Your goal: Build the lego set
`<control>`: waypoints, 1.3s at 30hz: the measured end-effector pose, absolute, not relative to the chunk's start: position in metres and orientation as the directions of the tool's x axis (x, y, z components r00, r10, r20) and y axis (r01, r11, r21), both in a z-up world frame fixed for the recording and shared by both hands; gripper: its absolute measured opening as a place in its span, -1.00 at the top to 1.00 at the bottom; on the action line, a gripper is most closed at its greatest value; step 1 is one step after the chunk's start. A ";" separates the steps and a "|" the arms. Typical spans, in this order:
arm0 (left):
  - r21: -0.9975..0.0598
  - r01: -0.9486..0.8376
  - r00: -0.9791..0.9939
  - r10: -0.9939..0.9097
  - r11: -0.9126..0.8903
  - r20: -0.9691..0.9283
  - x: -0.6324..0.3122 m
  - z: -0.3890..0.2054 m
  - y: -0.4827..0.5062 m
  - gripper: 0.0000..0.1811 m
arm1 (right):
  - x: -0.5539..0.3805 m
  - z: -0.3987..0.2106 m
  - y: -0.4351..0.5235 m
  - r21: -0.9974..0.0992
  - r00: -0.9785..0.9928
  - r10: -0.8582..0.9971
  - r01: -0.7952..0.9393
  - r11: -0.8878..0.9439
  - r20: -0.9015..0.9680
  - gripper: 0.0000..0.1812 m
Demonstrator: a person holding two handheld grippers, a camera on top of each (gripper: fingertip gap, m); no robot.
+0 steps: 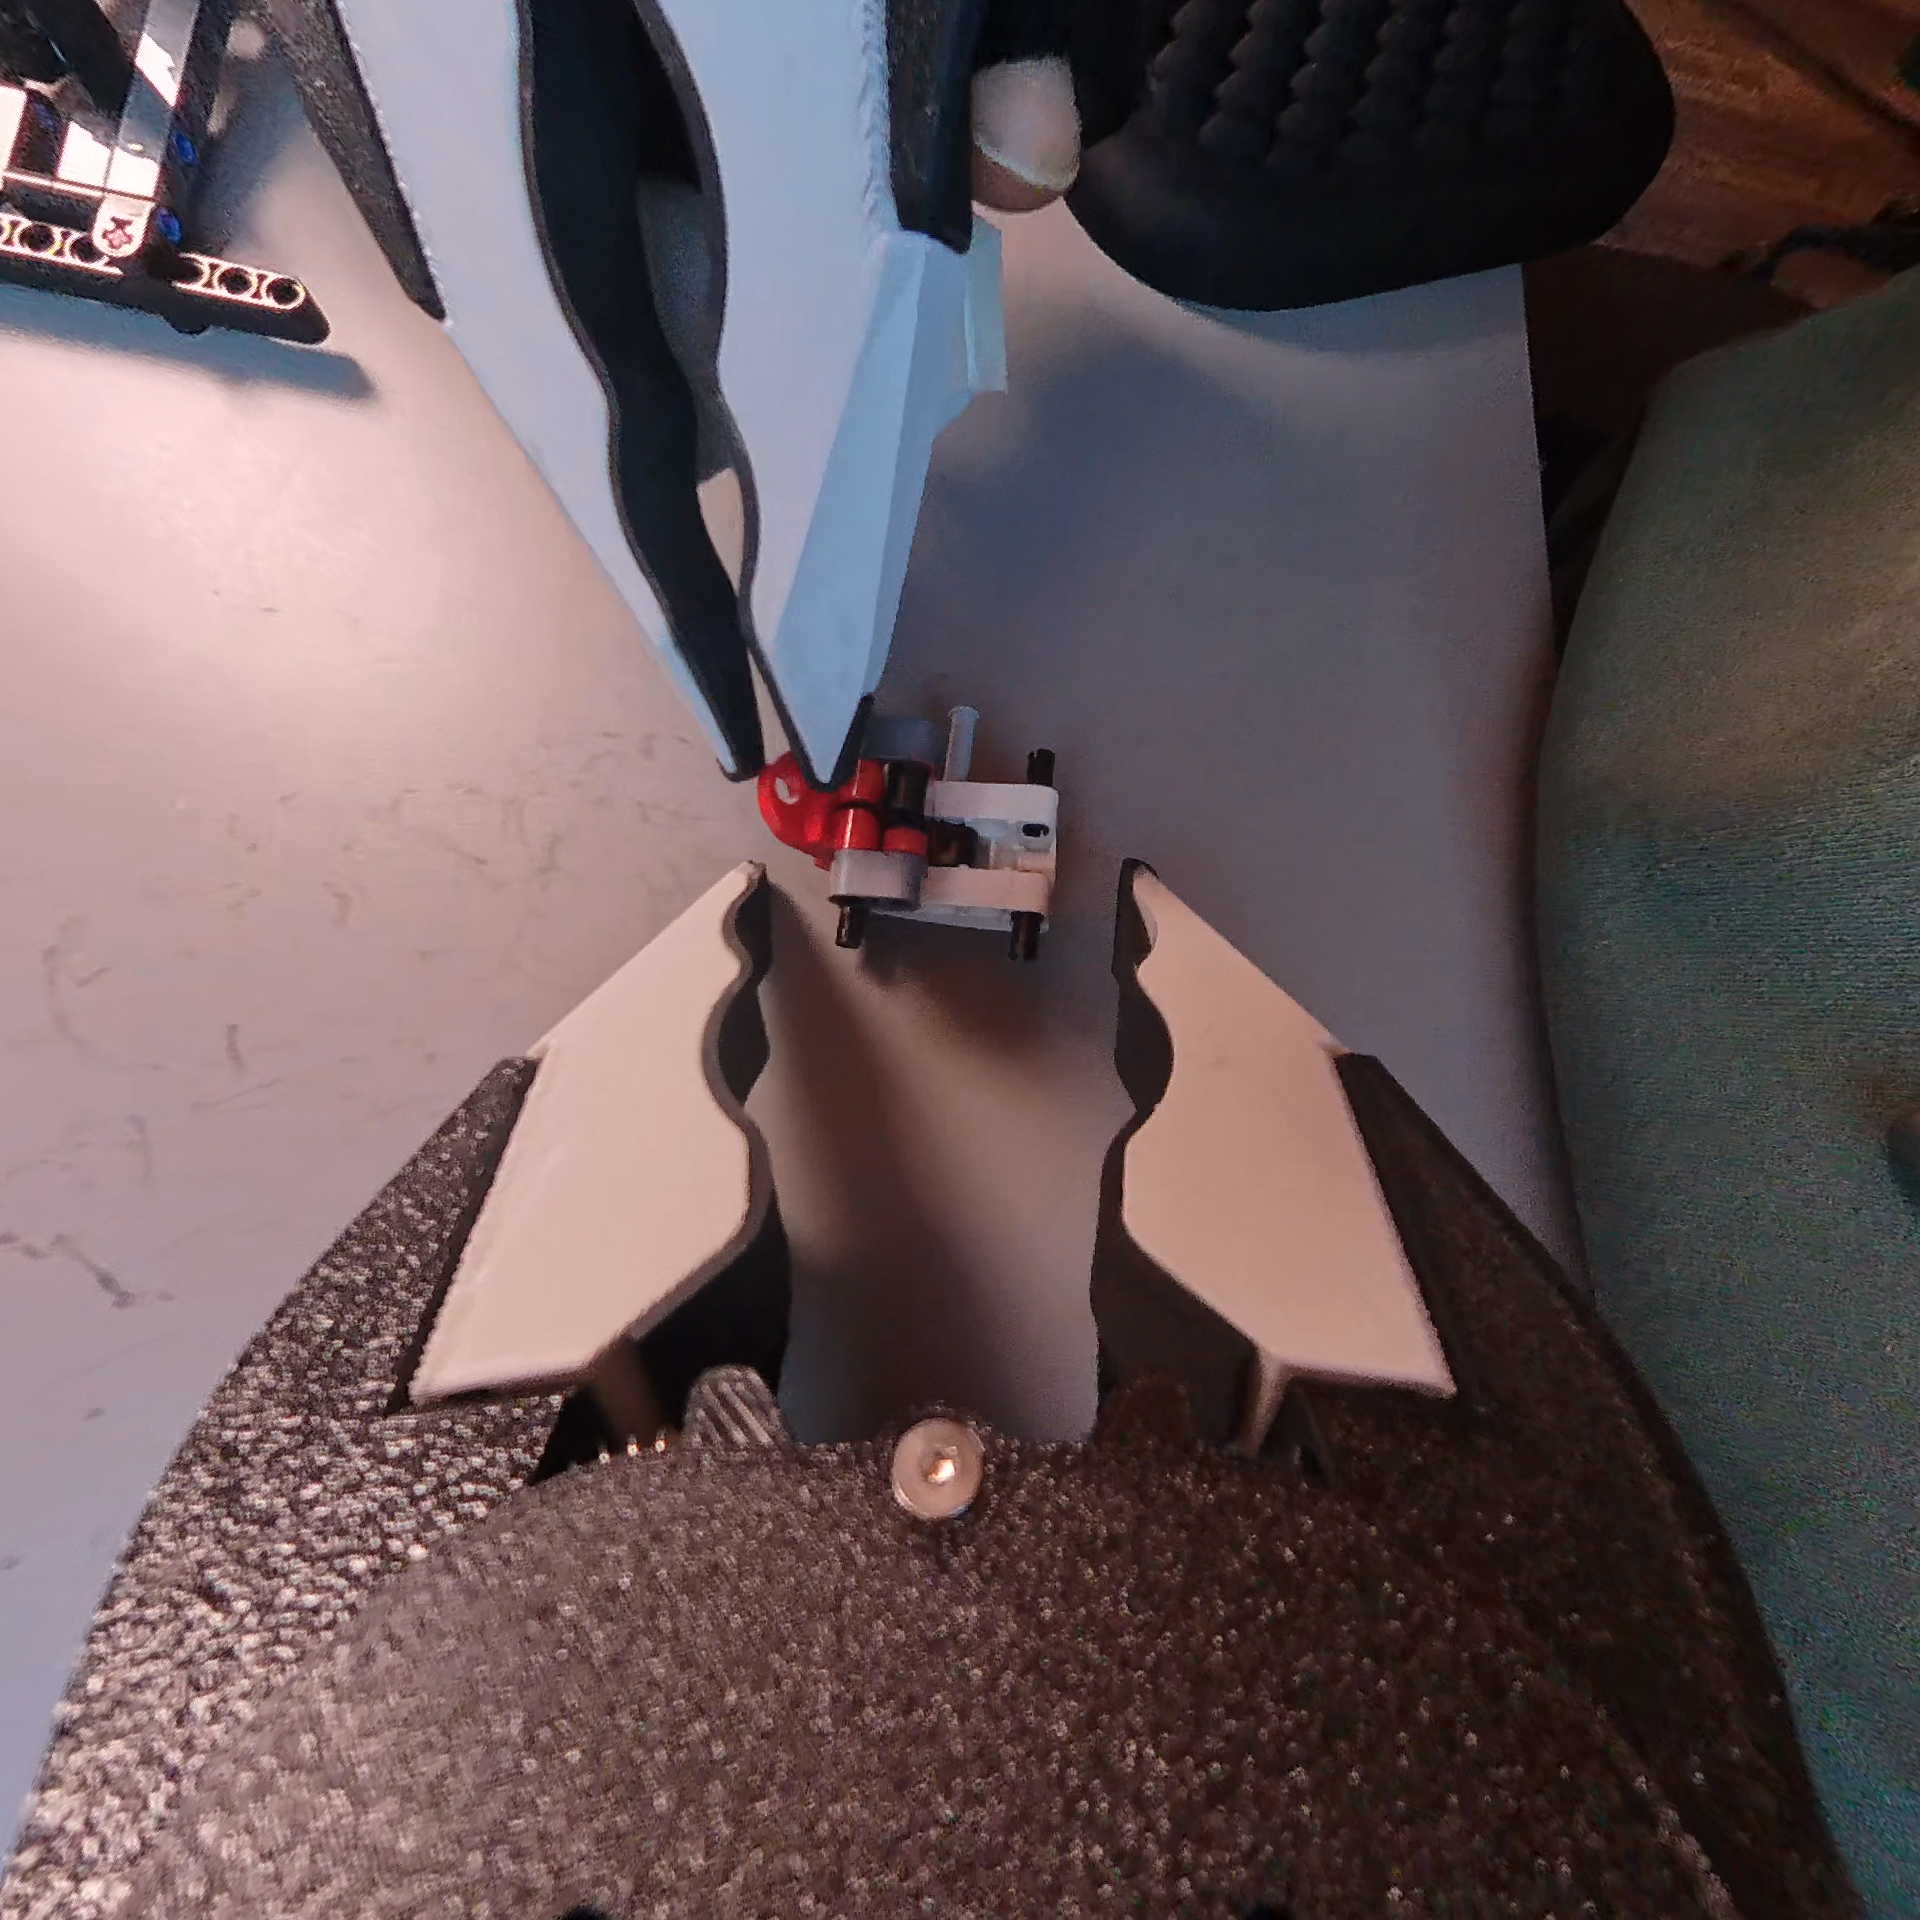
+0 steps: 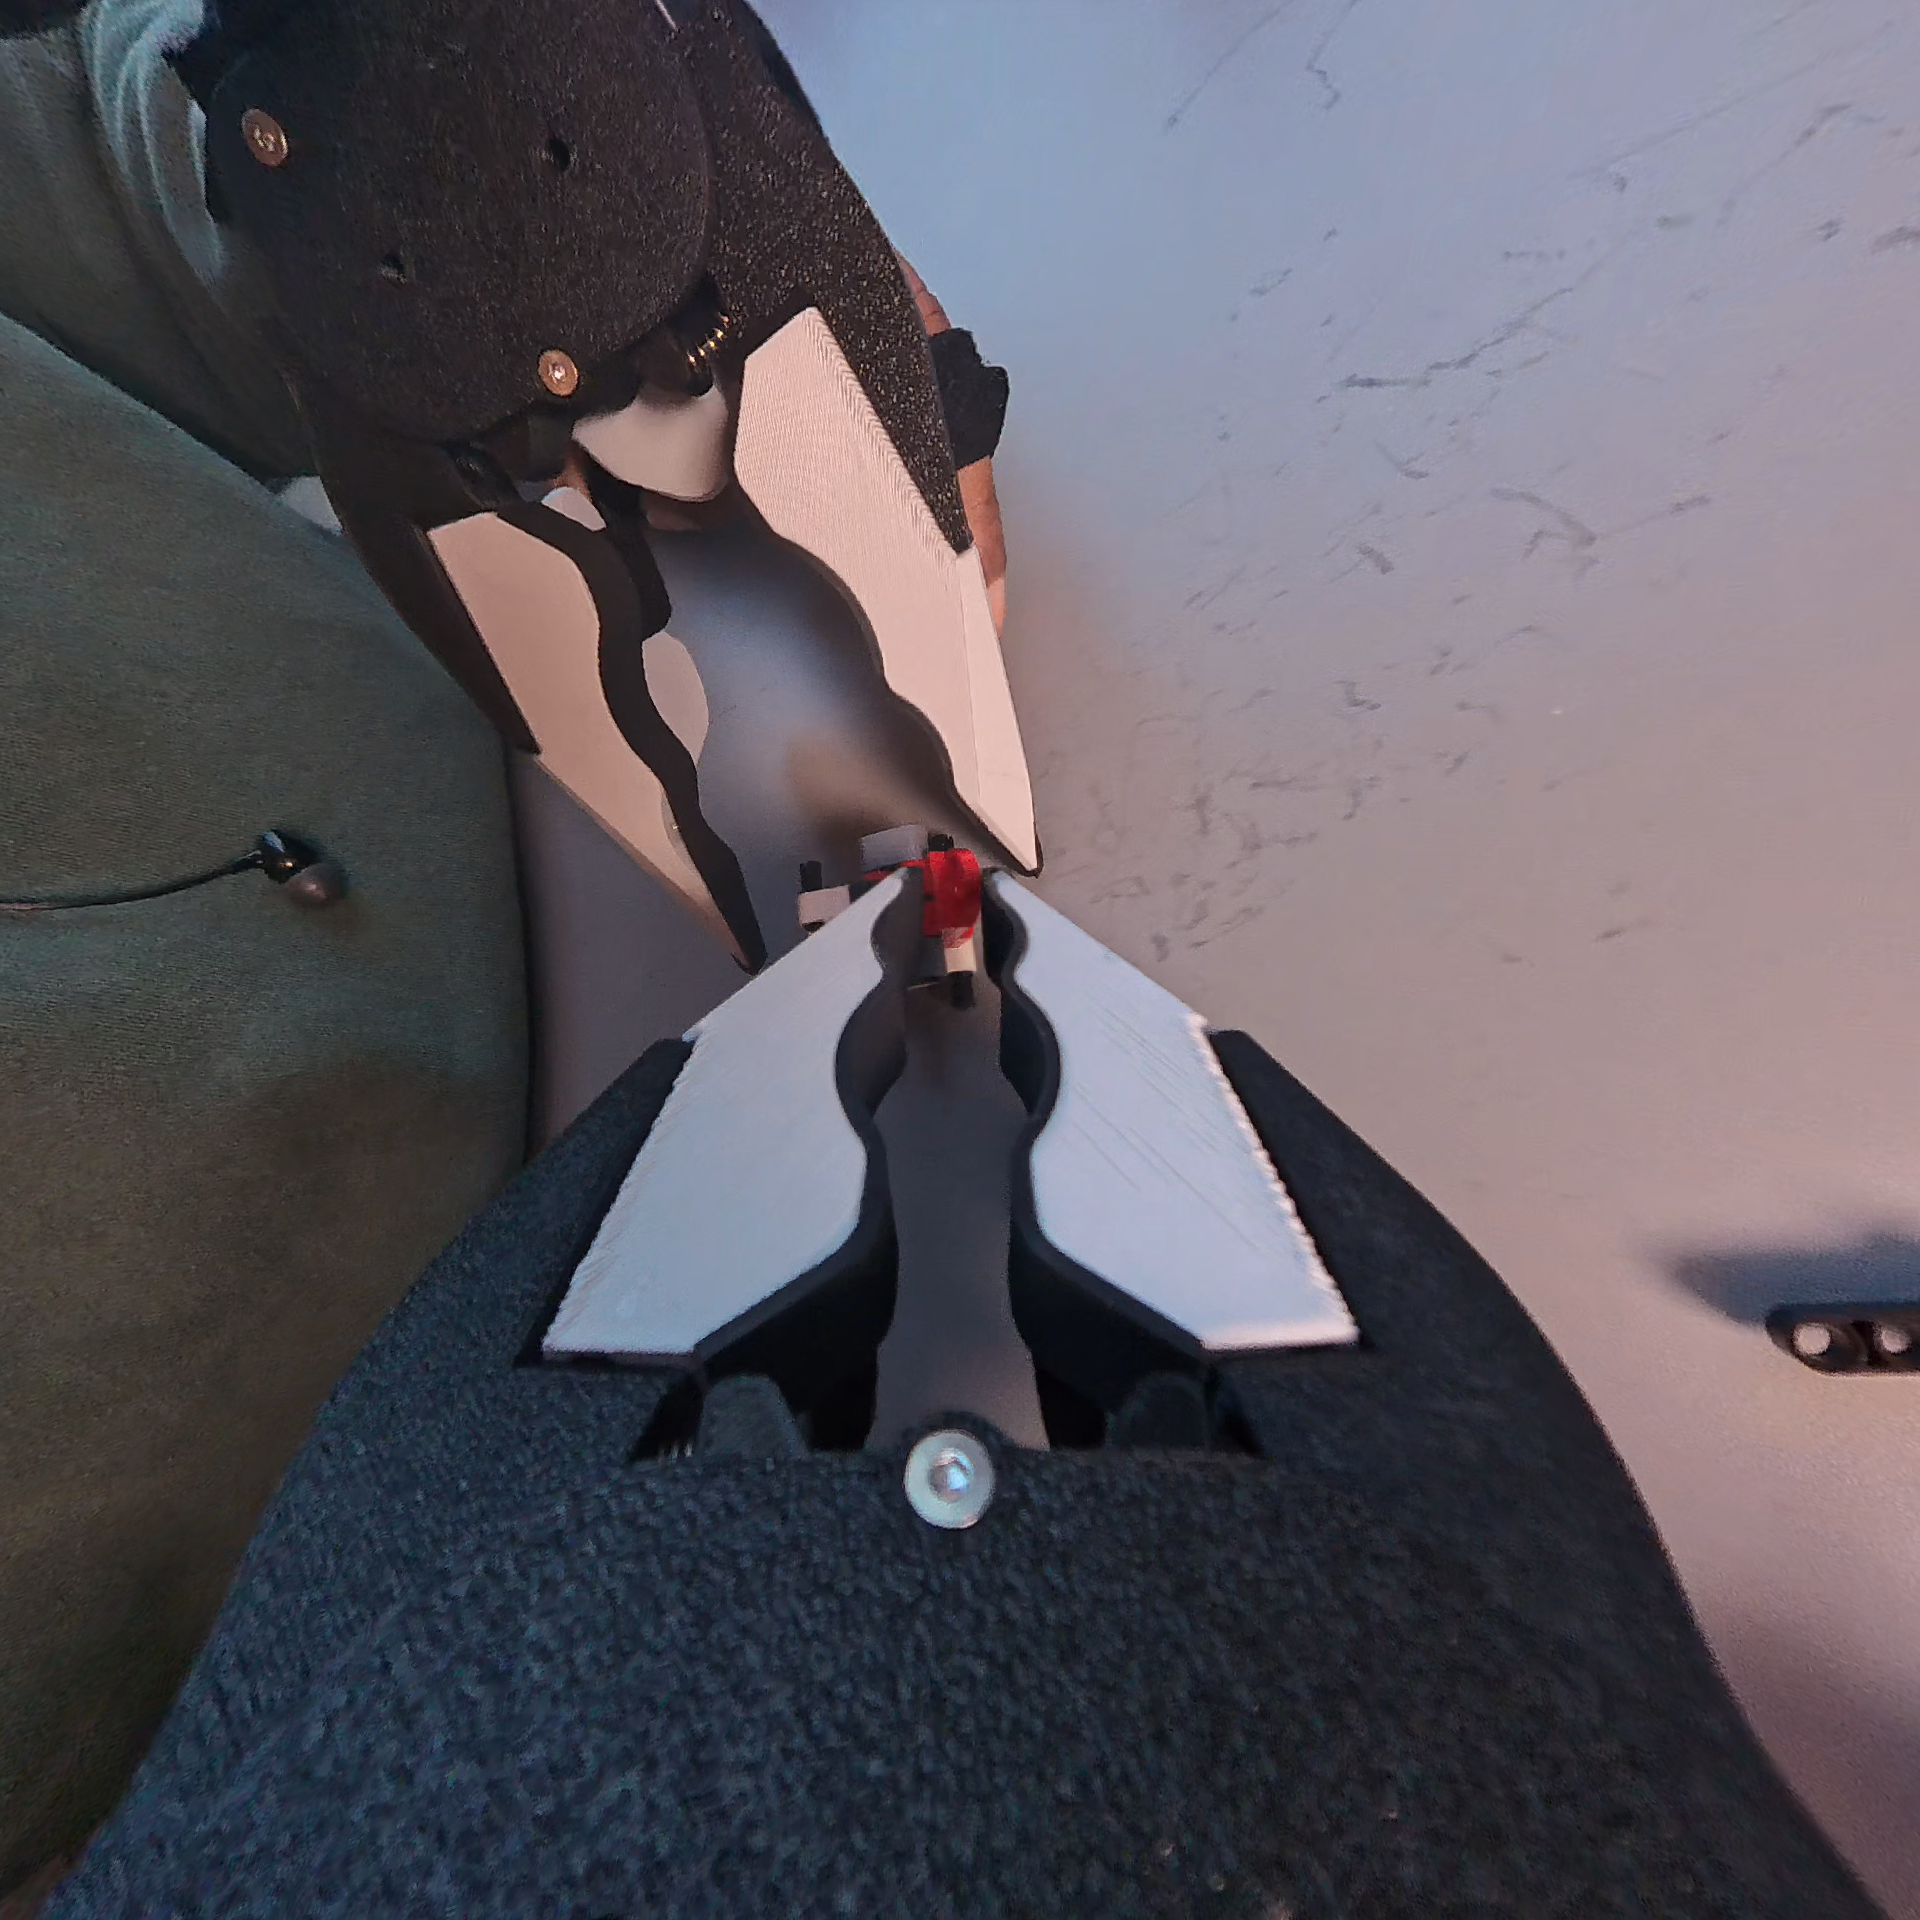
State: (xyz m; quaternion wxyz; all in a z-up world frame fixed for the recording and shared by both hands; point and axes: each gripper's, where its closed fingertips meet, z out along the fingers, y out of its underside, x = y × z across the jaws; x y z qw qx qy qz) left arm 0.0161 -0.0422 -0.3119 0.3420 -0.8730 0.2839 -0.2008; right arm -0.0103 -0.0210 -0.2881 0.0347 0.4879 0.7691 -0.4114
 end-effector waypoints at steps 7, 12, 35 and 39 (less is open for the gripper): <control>-0.709 -0.365 0.780 -0.614 -0.603 0.121 0.014 -0.314 -0.039 0.35 | -0.009 -0.280 -0.019 -0.632 -0.528 0.713 0.760 0.154 -0.462 0.81; -0.712 -0.379 0.793 -0.604 -0.590 0.078 0.012 -0.315 -0.038 0.40 | 0.000 -0.265 -0.015 -0.704 -0.578 0.718 0.689 0.175 -0.388 0.79; -0.721 -0.392 0.800 -0.599 -0.571 0.040 0.009 -0.316 -0.037 0.45 | 0.018 -0.273 -0.036 -0.751 -0.725 0.634 0.253 0.610 0.271 0.45; -0.723 -0.383 0.800 -0.598 -0.575 0.052 0.008 -0.316 -0.037 0.47 | 0.012 -0.293 -0.038 -0.615 -0.718 0.498 0.124 0.779 0.486 0.25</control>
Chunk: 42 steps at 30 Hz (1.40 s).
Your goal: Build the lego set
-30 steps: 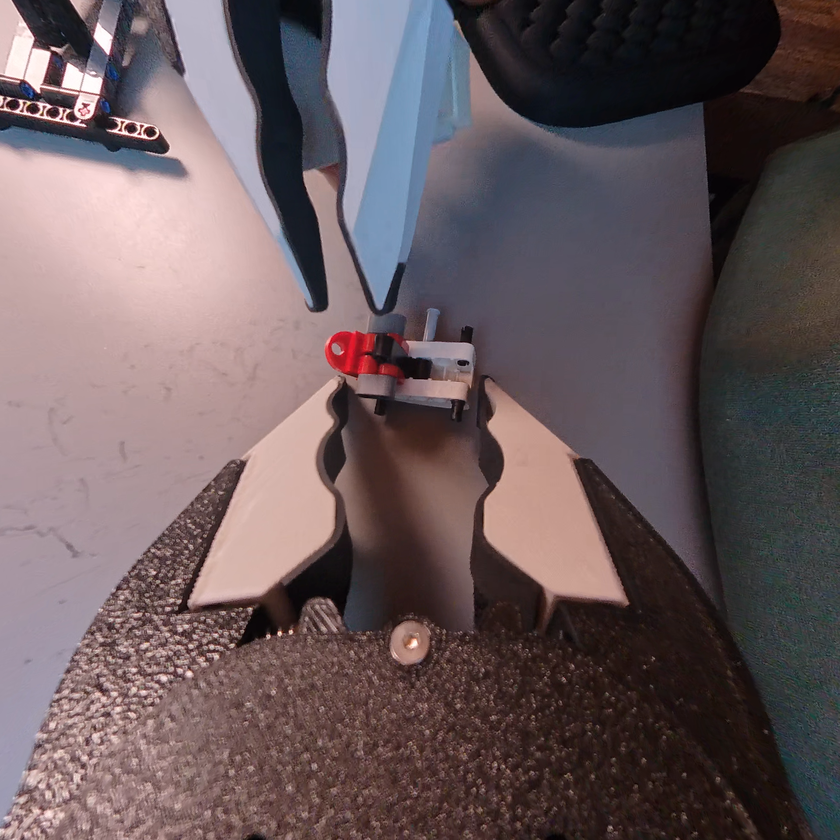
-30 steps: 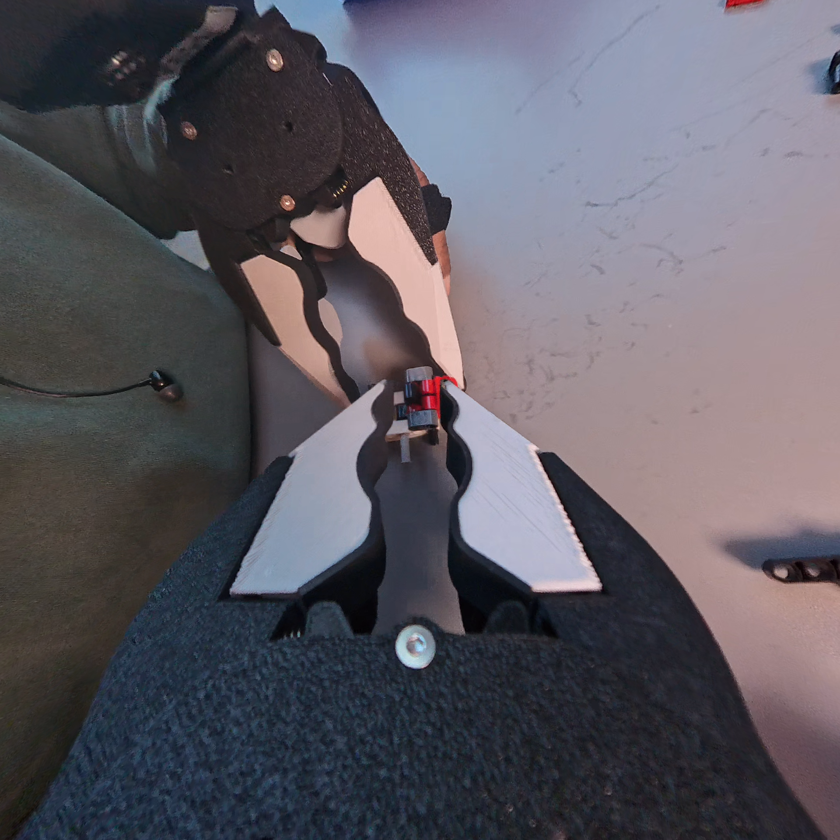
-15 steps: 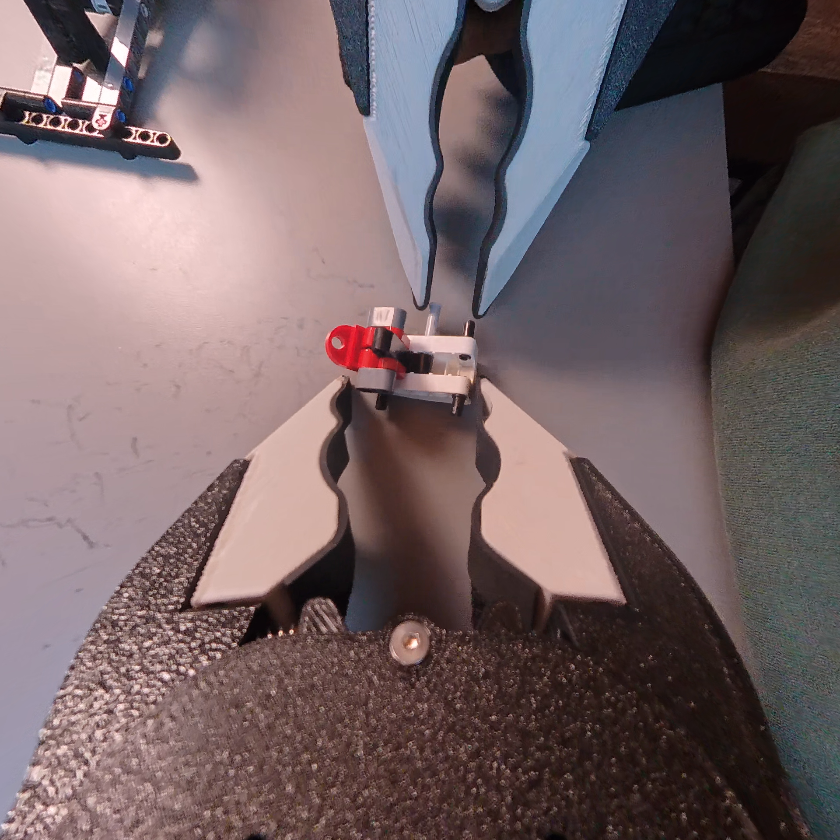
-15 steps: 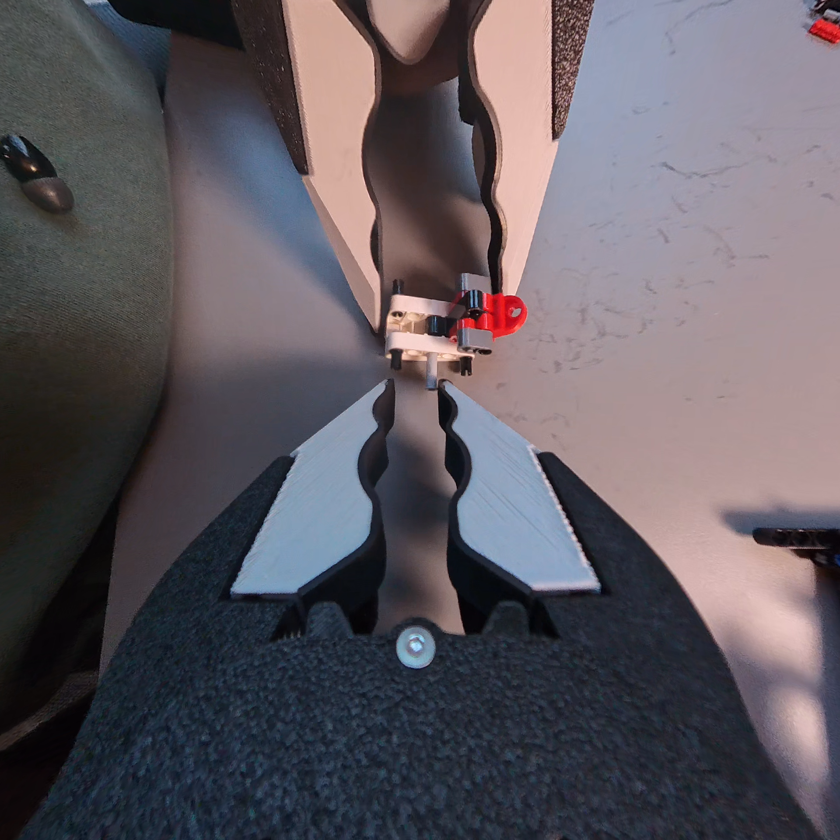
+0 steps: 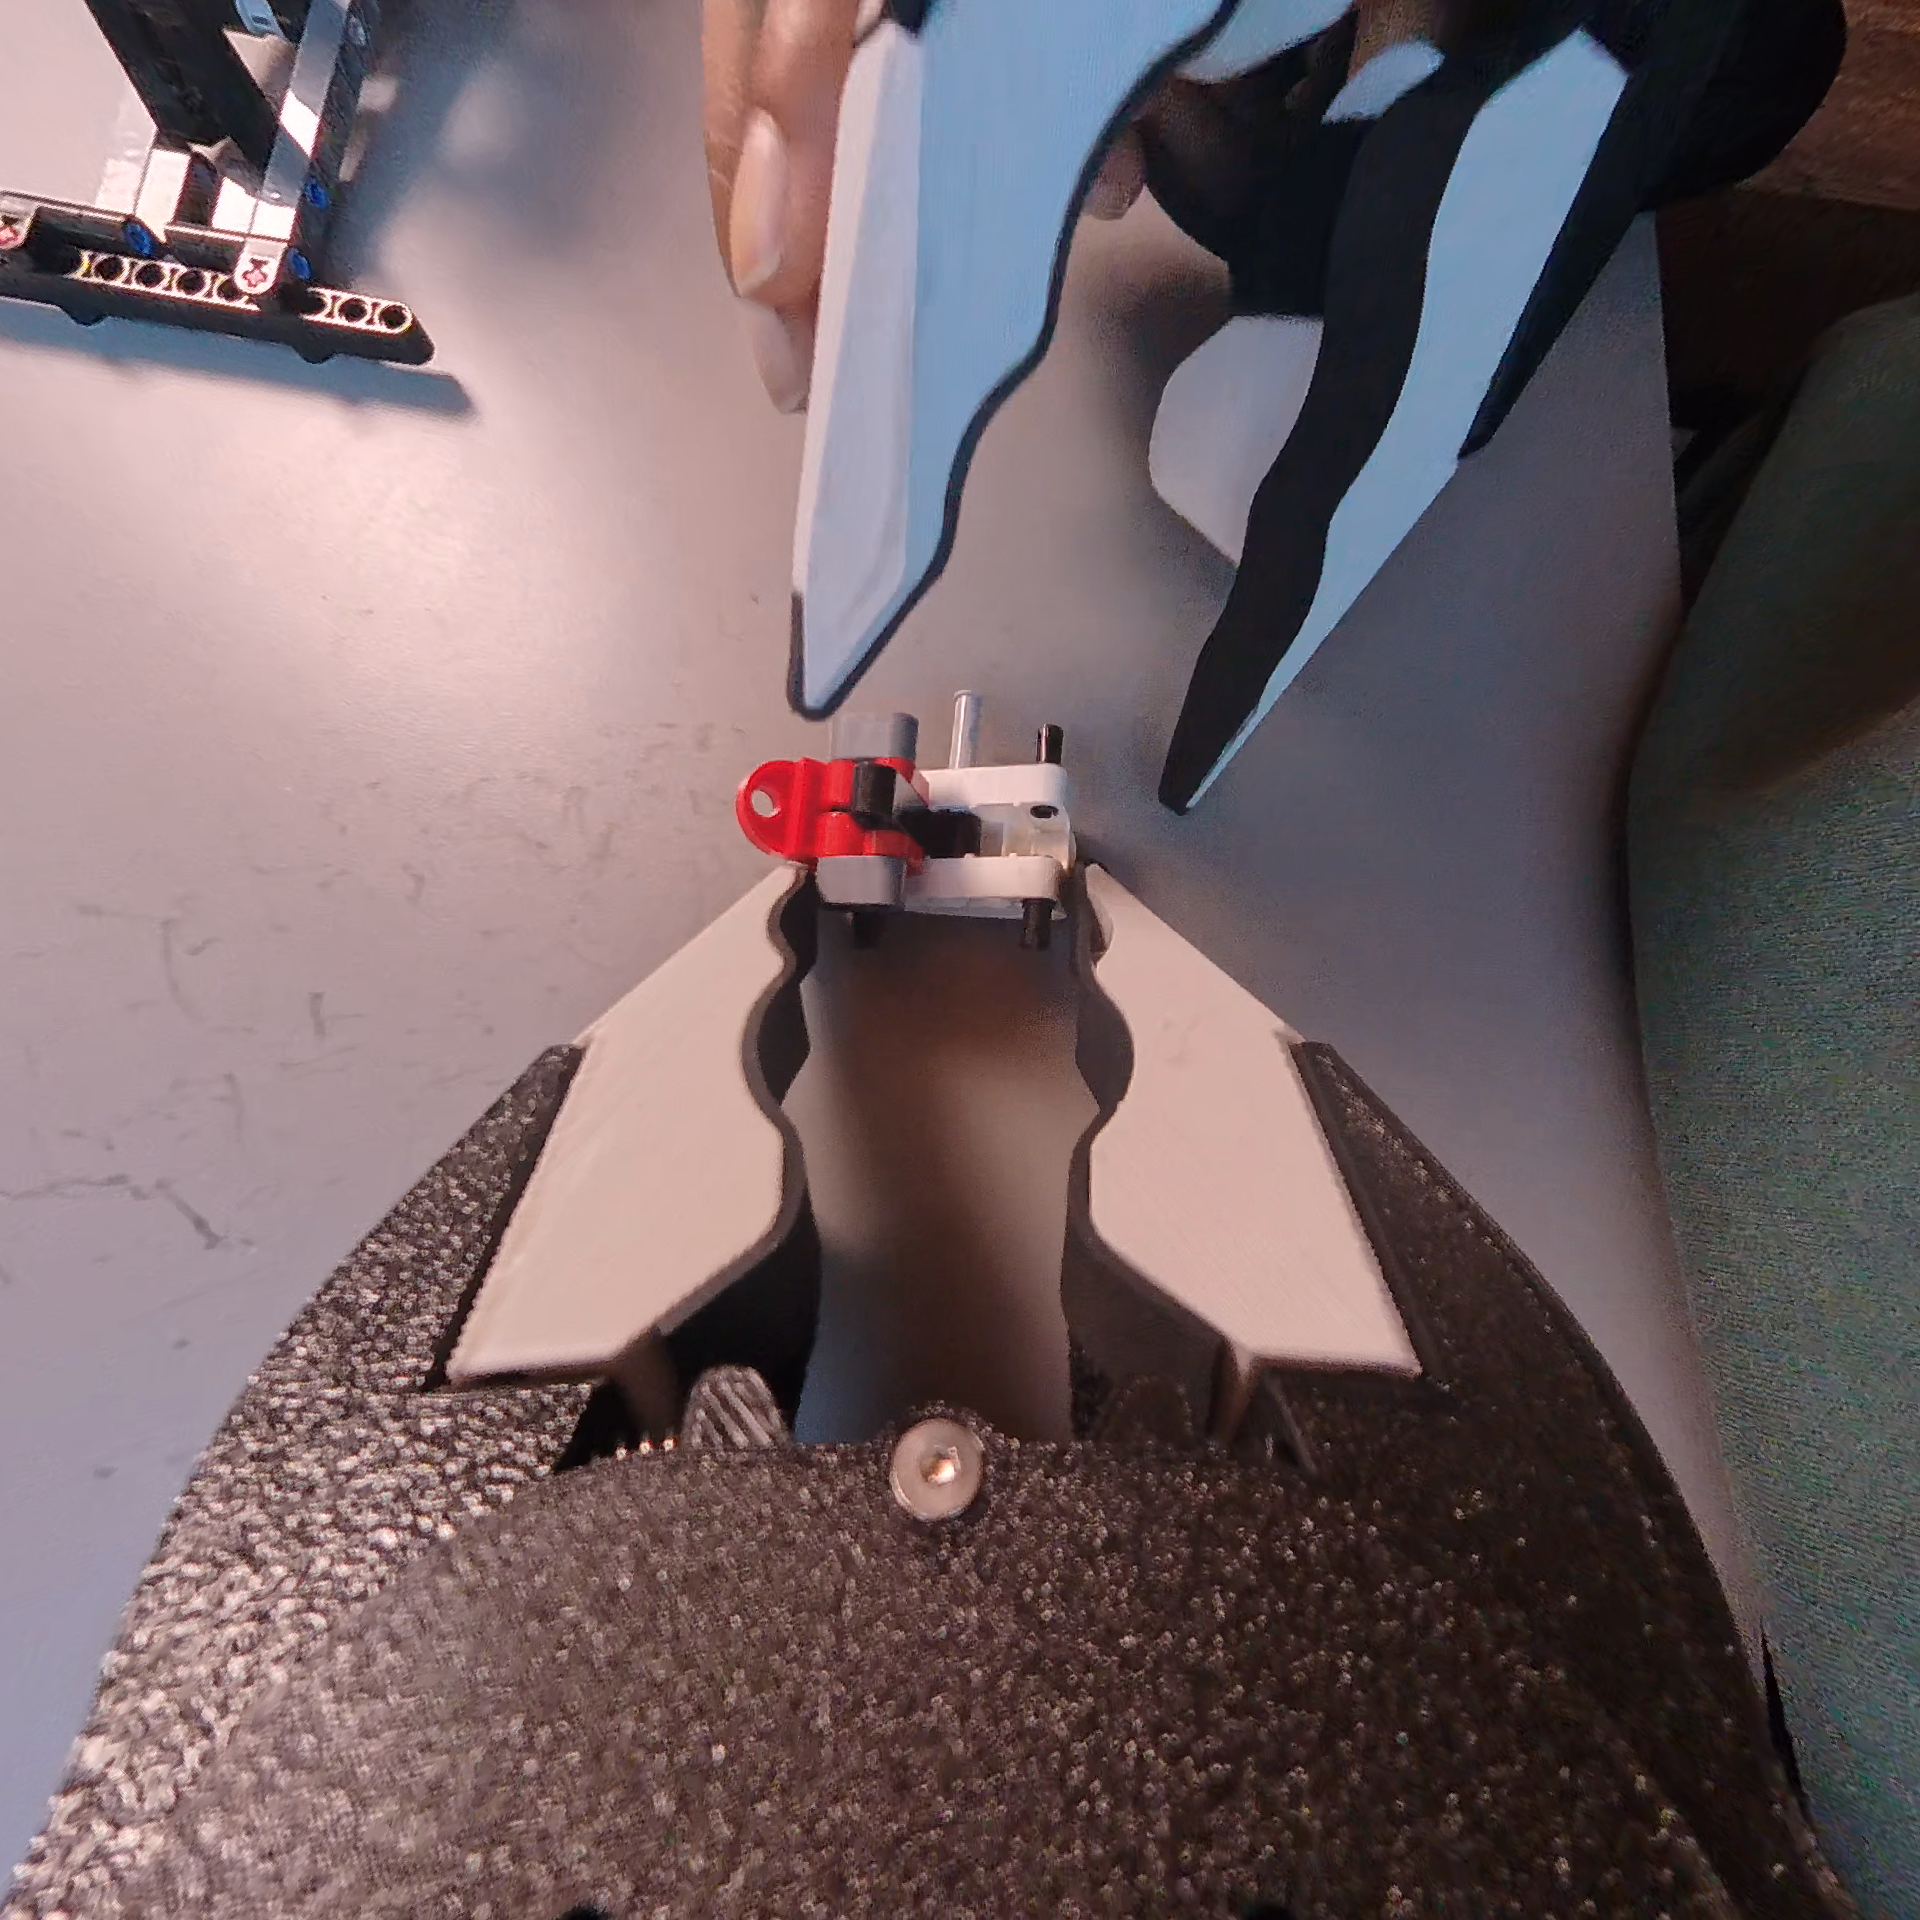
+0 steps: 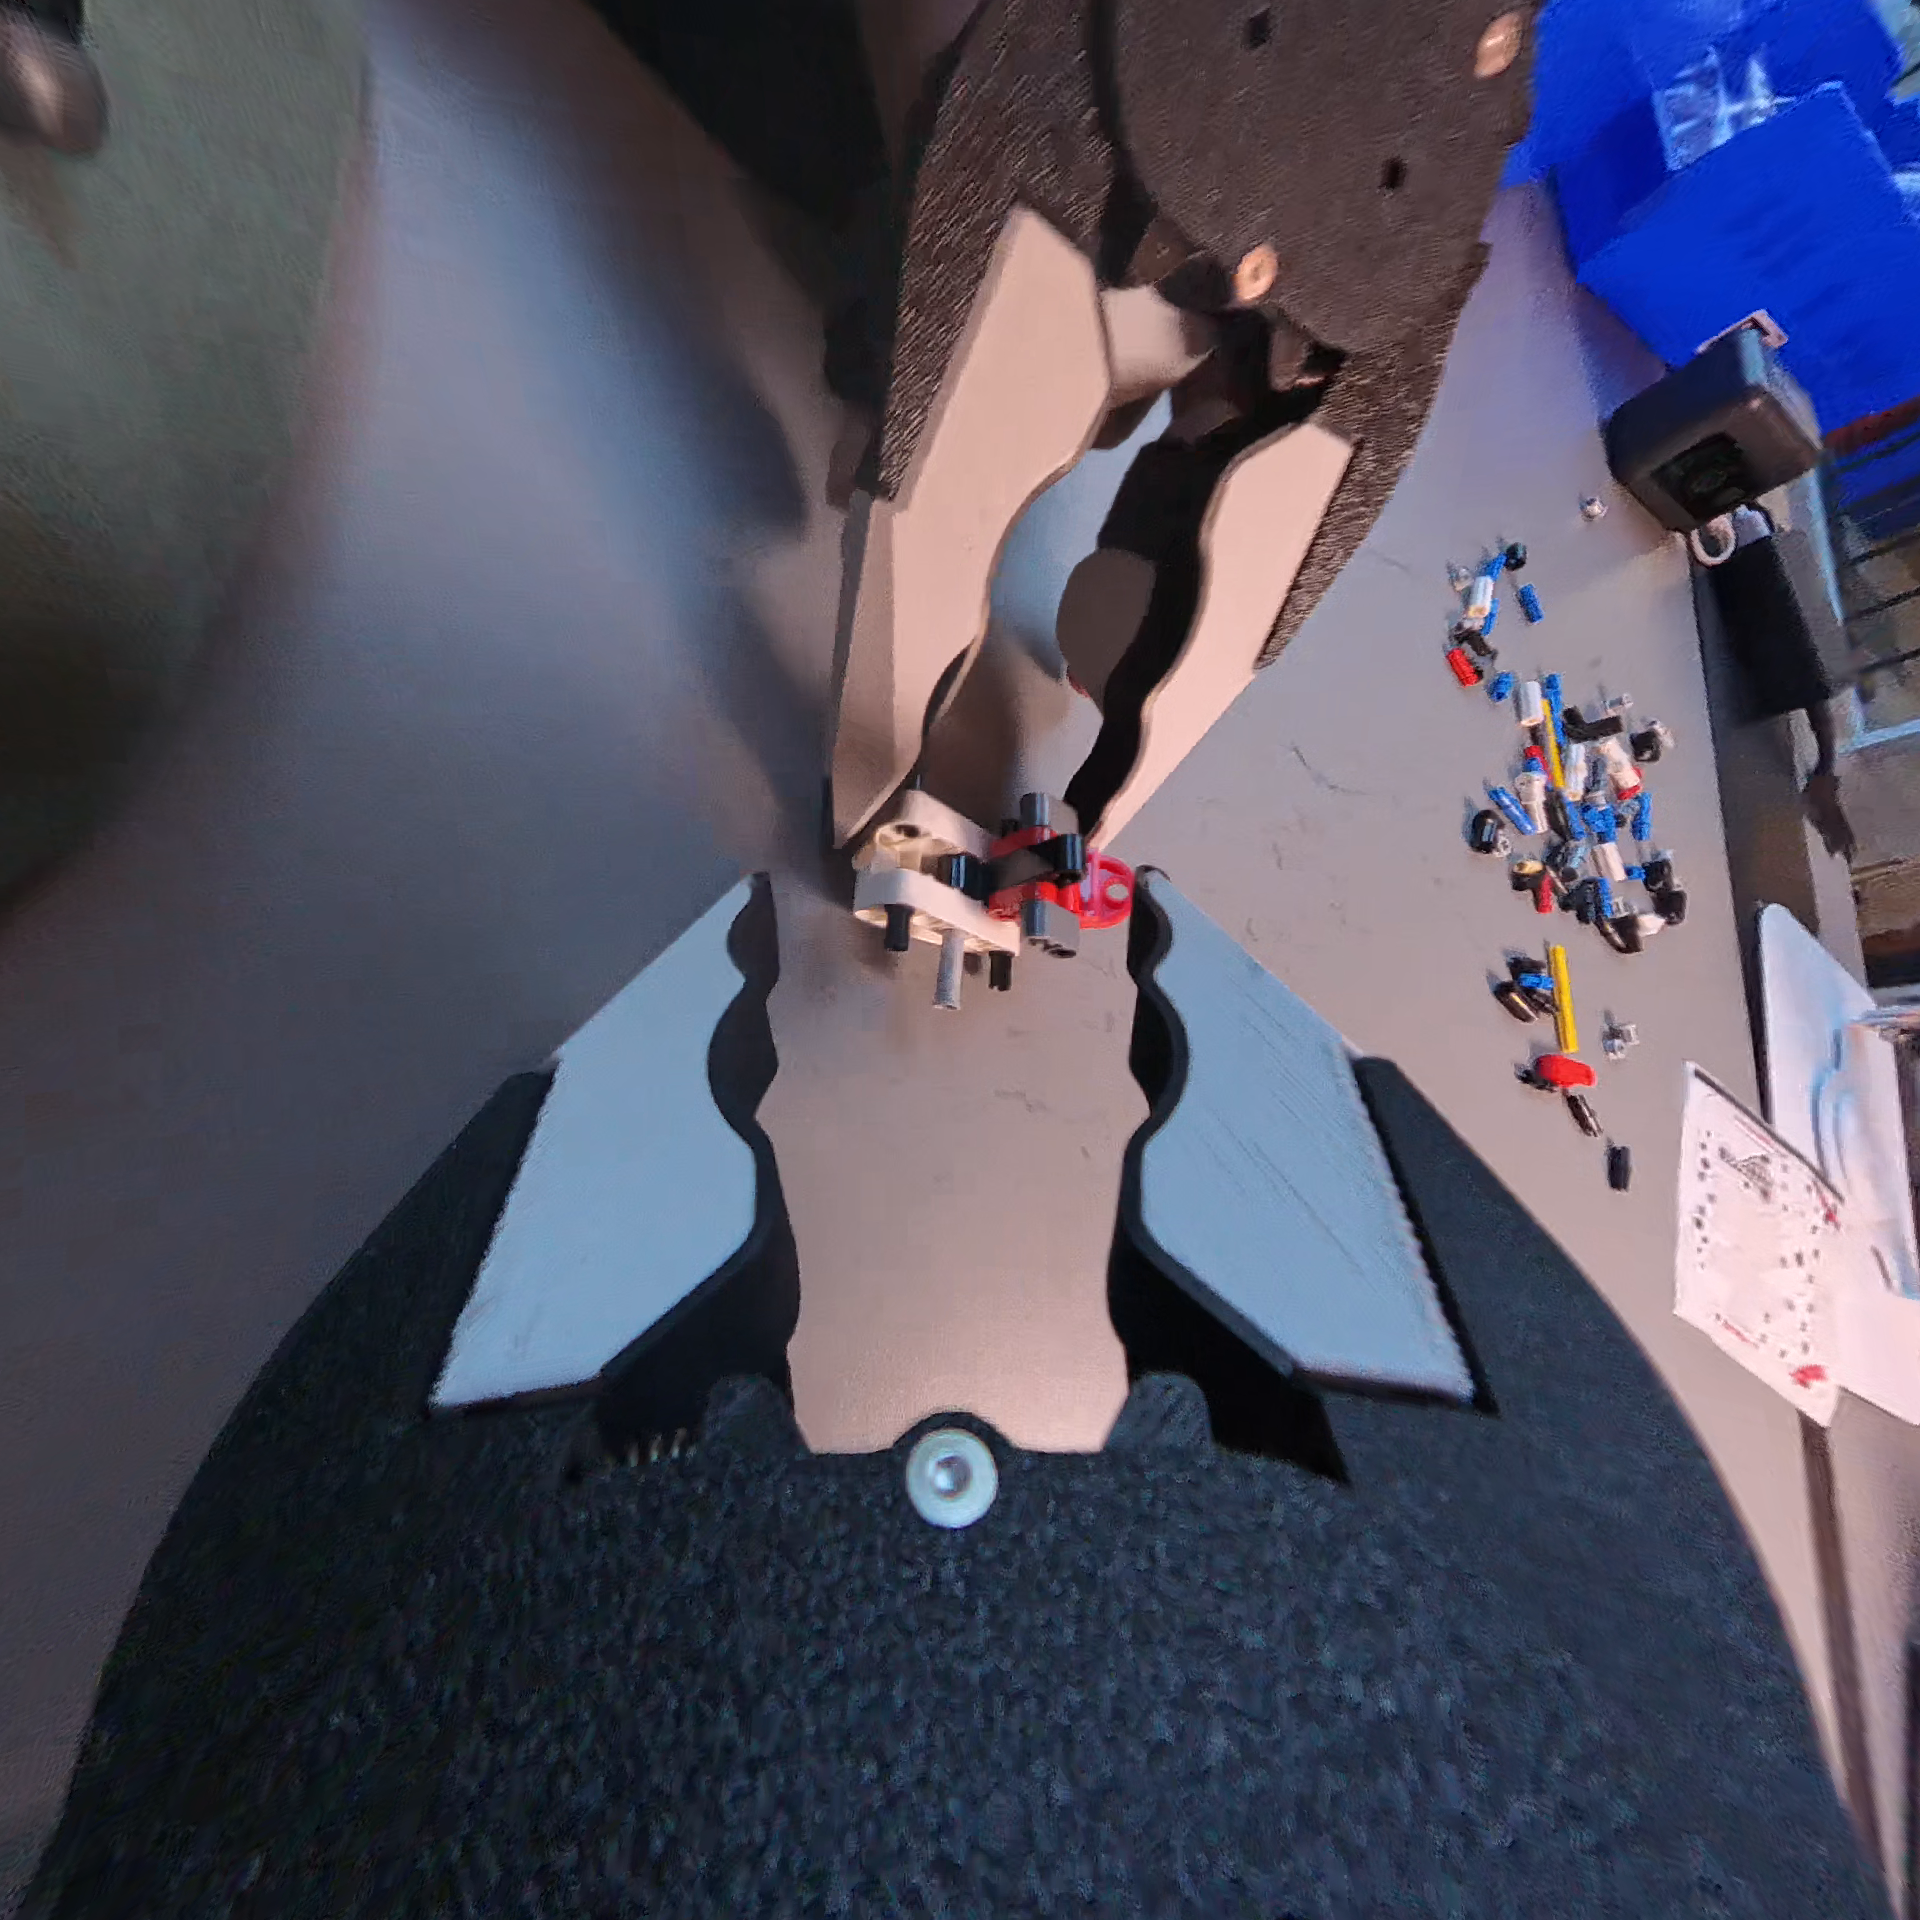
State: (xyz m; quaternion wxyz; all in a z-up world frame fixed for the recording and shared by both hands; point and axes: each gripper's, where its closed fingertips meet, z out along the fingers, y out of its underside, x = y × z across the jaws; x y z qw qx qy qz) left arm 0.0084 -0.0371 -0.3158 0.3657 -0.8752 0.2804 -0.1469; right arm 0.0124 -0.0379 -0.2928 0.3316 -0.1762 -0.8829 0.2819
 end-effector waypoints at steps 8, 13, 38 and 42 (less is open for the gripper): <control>-0.724 -0.380 0.791 -0.608 -0.576 0.069 0.010 -0.315 -0.039 0.41 | 0.011 -0.305 -0.039 -0.668 -0.753 0.559 0.220 0.711 0.347 0.32; -0.722 -0.374 0.796 -0.601 -0.582 0.072 0.006 -0.315 -0.040 0.36 | 0.007 -0.302 -0.035 -0.696 -0.733 0.604 0.257 0.671 0.312 0.30; -0.711 -0.359 0.841 -0.539 -0.605 0.034 0.003 -0.316 -0.033 0.48 | 0.023 -0.301 -0.019 -0.678 -0.761 0.592 0.290 0.675 0.264 0.83; -0.714 -0.364 0.840 -0.541 -0.598 0.025 0.002 -0.316 -0.032 0.50 | 0.005 -0.273 -0.016 -0.765 -0.707 0.668 0.292 0.574 0.232 0.79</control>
